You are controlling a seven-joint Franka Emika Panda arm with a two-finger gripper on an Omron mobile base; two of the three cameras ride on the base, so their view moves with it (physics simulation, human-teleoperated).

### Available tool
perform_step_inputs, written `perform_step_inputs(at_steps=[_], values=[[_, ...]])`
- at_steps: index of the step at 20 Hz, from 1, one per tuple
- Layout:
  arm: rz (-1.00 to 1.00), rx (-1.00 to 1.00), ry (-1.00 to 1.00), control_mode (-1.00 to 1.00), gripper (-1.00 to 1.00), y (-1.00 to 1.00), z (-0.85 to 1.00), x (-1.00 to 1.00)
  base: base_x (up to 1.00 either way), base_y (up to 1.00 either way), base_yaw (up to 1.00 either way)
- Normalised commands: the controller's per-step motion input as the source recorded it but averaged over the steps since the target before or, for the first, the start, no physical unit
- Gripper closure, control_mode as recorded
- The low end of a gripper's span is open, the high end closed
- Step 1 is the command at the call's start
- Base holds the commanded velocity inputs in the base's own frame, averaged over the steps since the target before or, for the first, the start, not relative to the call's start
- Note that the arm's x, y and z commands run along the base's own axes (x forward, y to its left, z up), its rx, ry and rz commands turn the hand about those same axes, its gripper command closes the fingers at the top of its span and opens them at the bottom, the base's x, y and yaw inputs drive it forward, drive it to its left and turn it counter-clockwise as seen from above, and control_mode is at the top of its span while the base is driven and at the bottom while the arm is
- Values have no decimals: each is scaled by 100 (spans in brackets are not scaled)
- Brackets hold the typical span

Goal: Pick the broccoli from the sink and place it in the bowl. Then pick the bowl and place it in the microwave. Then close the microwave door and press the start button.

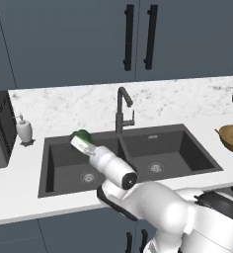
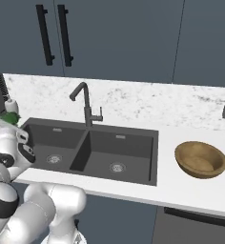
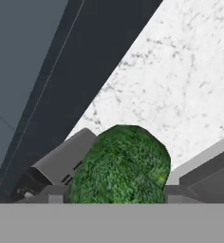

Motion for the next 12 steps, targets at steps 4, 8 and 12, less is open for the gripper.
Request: perform_step_inputs(at_steps=[4, 8, 12], values=[[0, 3, -3, -100, 100, -2, 100, -48, 0, 0, 0], [0, 0, 15, -100, 100, -27, 100, -66, 0, 0, 0], [0, 0, 31, -100, 100, -43, 100, -55, 0, 0, 0]])
